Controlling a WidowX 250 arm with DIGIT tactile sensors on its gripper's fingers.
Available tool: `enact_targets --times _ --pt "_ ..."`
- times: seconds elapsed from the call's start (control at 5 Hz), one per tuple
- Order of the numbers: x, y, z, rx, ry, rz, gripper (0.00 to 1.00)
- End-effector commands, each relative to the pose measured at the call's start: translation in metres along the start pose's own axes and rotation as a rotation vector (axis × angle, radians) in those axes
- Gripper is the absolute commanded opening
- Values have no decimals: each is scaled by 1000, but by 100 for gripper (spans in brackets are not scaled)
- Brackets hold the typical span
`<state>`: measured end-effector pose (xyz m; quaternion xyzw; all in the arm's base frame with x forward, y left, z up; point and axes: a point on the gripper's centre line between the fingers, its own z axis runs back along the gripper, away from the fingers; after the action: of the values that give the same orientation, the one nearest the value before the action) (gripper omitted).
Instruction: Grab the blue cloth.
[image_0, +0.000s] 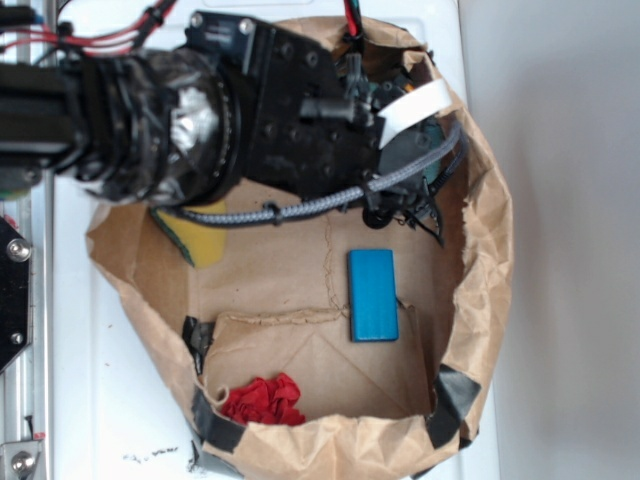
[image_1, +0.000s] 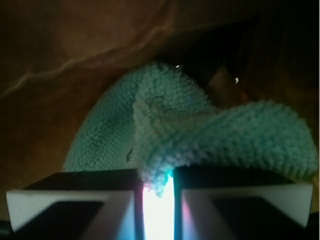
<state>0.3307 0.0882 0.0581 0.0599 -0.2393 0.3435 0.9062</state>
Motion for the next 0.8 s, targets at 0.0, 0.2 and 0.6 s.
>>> enact_targets --times 0.0,0.2,0.6 --pt "10 -15 56 -145 183 -346 0" --pt "-1 -20 79 -172 226 -453 0" --pt "-22 -13 132 -246 266 -641 0"
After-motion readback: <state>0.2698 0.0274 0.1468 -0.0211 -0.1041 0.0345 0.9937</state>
